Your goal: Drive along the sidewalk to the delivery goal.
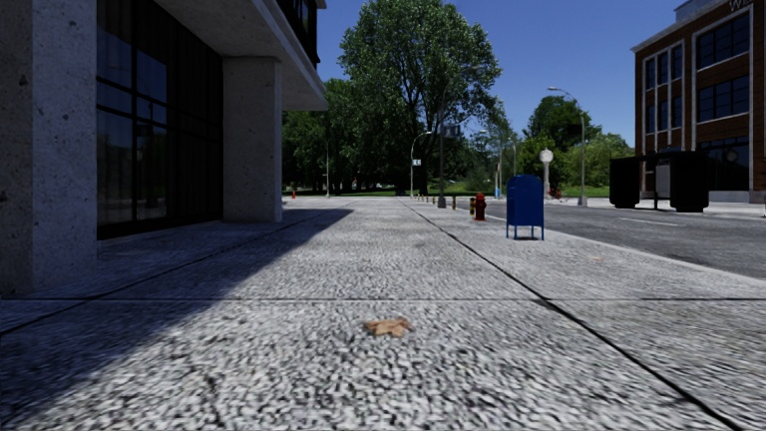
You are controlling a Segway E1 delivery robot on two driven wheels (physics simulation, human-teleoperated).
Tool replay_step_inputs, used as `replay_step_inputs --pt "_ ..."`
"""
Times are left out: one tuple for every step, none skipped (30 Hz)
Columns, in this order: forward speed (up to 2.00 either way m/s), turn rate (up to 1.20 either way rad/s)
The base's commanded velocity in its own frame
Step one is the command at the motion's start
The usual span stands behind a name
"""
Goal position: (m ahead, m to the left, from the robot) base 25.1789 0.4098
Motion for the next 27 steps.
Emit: replay_step_inputs --pt "1.99 0.00" --pt "1.99 0.00" --pt "1.99 0.00" --pt "1.99 0.00" --pt "1.99 0.00" --pt "1.99 0.00" --pt "1.99 0.00" --pt "1.99 0.00" --pt "1.99 0.00" --pt "1.99 0.00" --pt "1.99 0.00" --pt "1.99 0.00" --pt "1.99 0.00" --pt "1.99 0.00" --pt "1.99 0.00" --pt "1.99 0.00" --pt "1.99 0.00" --pt "1.99 0.00" --pt "1.99 0.00" --pt "1.99 0.00" --pt "1.99 0.00" --pt "1.99 0.00" --pt "1.99 0.00" --pt "1.99 0.00" --pt "1.99 0.00" --pt "1.99 0.00" --pt "1.99 0.00"
